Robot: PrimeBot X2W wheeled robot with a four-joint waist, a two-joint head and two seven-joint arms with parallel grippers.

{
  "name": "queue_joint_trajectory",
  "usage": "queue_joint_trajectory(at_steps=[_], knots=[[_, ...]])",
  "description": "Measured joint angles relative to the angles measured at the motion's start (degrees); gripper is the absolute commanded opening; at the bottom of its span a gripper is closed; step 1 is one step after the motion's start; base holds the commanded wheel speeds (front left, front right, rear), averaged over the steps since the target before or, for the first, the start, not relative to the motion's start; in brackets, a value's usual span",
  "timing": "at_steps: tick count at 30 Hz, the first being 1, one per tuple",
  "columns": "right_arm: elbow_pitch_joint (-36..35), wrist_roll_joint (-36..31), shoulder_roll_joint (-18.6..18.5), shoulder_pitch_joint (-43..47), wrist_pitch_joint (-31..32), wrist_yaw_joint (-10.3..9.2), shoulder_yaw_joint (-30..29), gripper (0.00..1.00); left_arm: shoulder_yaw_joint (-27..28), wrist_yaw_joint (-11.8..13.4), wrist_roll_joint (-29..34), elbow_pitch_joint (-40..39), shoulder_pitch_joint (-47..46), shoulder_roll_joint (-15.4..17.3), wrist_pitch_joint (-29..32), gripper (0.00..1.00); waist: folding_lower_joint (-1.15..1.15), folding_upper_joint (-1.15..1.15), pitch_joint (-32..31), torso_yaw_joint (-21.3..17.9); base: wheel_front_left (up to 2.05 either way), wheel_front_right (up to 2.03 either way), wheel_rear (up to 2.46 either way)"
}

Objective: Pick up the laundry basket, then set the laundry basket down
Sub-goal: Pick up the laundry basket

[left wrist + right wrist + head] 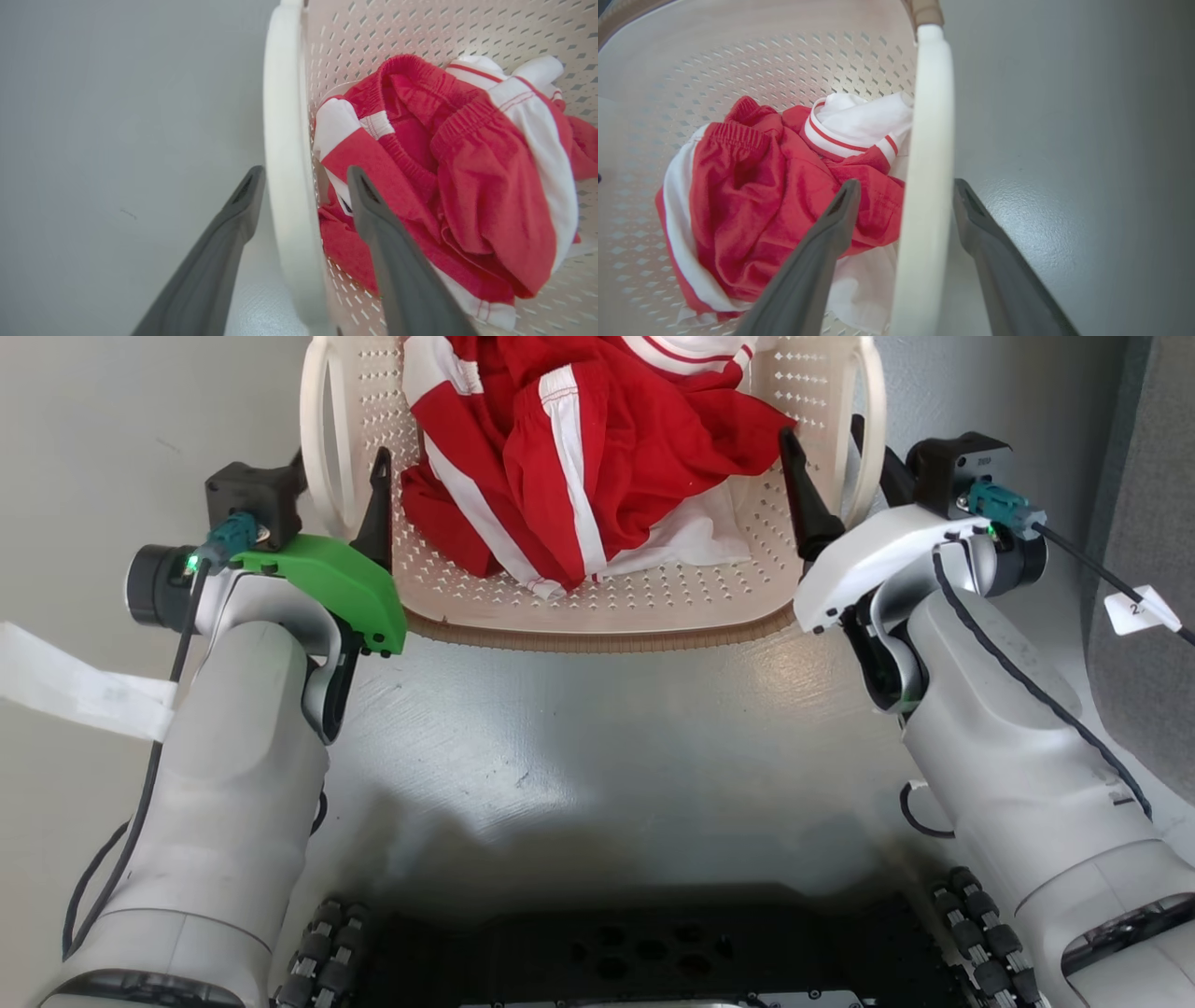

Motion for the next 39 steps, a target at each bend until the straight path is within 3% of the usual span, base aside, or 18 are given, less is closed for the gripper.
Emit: queue_joint_trajectory(at_steps=[2,3,4,5,6,10,39], knots=[[0.32,0.45,-0.01,-0.41,0.0,-0.29,0.37,0.51,-0.47,-0.23,-0.12,0.36,-0.19,-0.02,0.0,0.29,0.0,0.0,0.16,0.01,0.0,0.0,0.0],[0.48,0.75,-0.01,-0.53,0.0,-0.29,0.59,0.45,-0.79,-0.44,-0.29,0.64,-0.27,-0.02,0.0,0.08,0.0,0.0,0.23,0.01,0.0,0.0,0.0],[0.64,0.85,-0.01,-0.64,0.0,-0.29,0.78,0.38,-1.22,-0.47,-0.59,0.93,-0.37,-0.02,0.0,0.0,0.0,0.0,0.29,0.01,0.0,0.0,0.0],[0.77,0.9,-0.01,-0.77,0.0,-0.29,0.94,0.26,-1.64,-0.52,-0.74,1.15,-0.42,-0.03,-0.01,0.0,0.0,0.0,0.35,0.02,0.0,0.0,0.0],[0.92,1.12,-0.01,-1.02,0.0,-0.29,1.09,0.0,-1.77,-0.66,-1.05,1.35,-0.46,-0.03,-0.2,0.0,0.0,0.0,0.39,0.01,0.0,0.0,0.0],[1.45,2.29,0.0,-1.79,-0.18,-1.35,1.14,0.0,-2.37,-0.94,-2.37,1.8,-0.92,-0.16,-0.27,0.0,0.0,0.0,0.41,-0.01,0.0,0.0,0.0],[9.21,6.34,0.3,-2.29,-0.16,-1.51,5.75,0.0,-4.77,-1.47,-7.15,5.79,1.49,-0.54,-0.22,0.0,0.0,0.0,-8.48,-1.02,0.0,0.0,0.0]])
